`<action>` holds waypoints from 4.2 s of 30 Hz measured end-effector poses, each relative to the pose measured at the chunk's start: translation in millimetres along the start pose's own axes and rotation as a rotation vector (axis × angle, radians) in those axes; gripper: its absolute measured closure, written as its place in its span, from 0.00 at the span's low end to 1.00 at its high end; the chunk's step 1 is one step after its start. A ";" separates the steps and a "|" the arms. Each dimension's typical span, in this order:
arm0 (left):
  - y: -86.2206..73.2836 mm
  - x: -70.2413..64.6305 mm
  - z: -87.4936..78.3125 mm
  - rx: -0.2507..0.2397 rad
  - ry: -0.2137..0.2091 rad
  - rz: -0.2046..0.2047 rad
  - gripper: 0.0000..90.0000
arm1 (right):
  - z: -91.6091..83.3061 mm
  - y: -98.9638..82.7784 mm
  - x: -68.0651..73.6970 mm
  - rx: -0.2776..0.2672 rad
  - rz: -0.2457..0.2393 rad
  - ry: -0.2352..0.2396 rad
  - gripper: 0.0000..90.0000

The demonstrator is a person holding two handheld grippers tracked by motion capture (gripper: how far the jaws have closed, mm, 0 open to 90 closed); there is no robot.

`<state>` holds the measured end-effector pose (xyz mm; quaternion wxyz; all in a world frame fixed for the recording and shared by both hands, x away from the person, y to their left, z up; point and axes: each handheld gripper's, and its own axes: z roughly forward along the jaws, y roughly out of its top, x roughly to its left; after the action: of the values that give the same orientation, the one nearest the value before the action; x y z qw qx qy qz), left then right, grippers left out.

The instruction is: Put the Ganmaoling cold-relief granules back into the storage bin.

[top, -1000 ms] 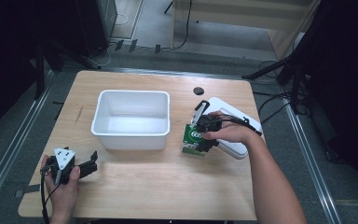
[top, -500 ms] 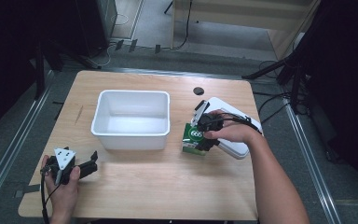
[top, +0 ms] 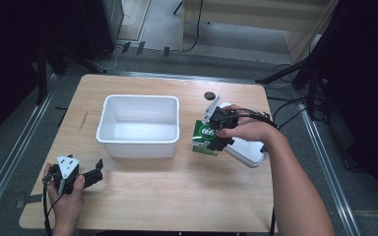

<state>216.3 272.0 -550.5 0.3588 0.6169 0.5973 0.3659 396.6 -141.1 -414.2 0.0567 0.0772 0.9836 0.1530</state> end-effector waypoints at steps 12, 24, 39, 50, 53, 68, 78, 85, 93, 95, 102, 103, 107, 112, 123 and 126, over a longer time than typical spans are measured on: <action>0.0 -0.4 -0.1 -0.001 0.004 0.002 0.05 | -28.9 14.7 -4.0 -0.023 -0.004 -0.015 0.18; 0.3 -0.2 0.6 -0.002 0.006 -0.002 0.05 | -53.1 33.8 -7.3 -0.026 -0.018 -0.025 0.18; 0.3 0.0 0.6 -0.002 0.005 -0.003 0.05 | -72.2 68.0 -12.4 -0.037 -0.050 -0.030 0.18; 0.2 0.2 0.6 -0.004 0.002 -0.004 0.05 | -72.9 94.4 -15.0 -0.045 -0.073 -0.027 0.18; 0.2 0.3 0.5 -0.005 0.004 -0.002 0.05 | -70.2 100.0 -14.2 -0.050 -0.082 -0.027 0.18; 0.3 0.8 0.3 -0.003 0.000 -0.004 0.05 | -50.6 129.7 -11.4 -0.061 -0.112 -0.006 0.18; 0.3 1.2 0.4 -0.004 -0.003 -0.009 0.05 | -42.2 145.6 -9.2 -0.060 -0.131 -0.001 0.18; 0.3 1.5 0.3 -0.006 -0.004 -0.013 0.05 | -33.7 152.6 -8.2 -0.059 -0.141 -0.001 0.18; 0.4 1.9 0.3 -0.005 -0.005 -0.016 0.05 | -25.7 158.5 -7.1 -0.057 -0.158 0.000 0.18; 0.3 1.9 0.3 -0.005 -0.005 -0.016 0.05 | -23.4 159.2 -6.5 -0.053 -0.152 -0.001 0.18; 0.3 2.0 0.3 -0.006 -0.006 -0.016 0.05 | -12.1 157.0 -8.3 -0.051 -0.156 0.000 0.18; 0.3 1.9 0.3 -0.006 -0.006 -0.017 0.05 | -10.6 156.2 -8.6 -0.051 -0.152 0.000 0.18; 0.3 2.1 0.3 -0.006 -0.006 -0.018 0.05 | -4.0 154.0 -9.7 -0.054 -0.145 0.004 0.18; 0.2 2.3 0.3 -0.006 -0.006 -0.018 0.05 | 7.0 153.2 -9.9 -0.051 -0.157 0.011 0.18; 0.2 2.4 0.3 -0.007 -0.007 -0.020 0.05 | 33.4 148.6 -10.6 -0.041 -0.173 -0.002 0.17; 0.2 2.3 0.4 -0.008 -0.007 -0.021 0.05 | 41.9 146.7 -10.8 -0.034 -0.172 -0.004 0.17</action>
<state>216.7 274.3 -550.5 0.3671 0.6105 0.6009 0.3626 432.6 7.4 -407.5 0.0731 -0.0083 0.9837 0.1639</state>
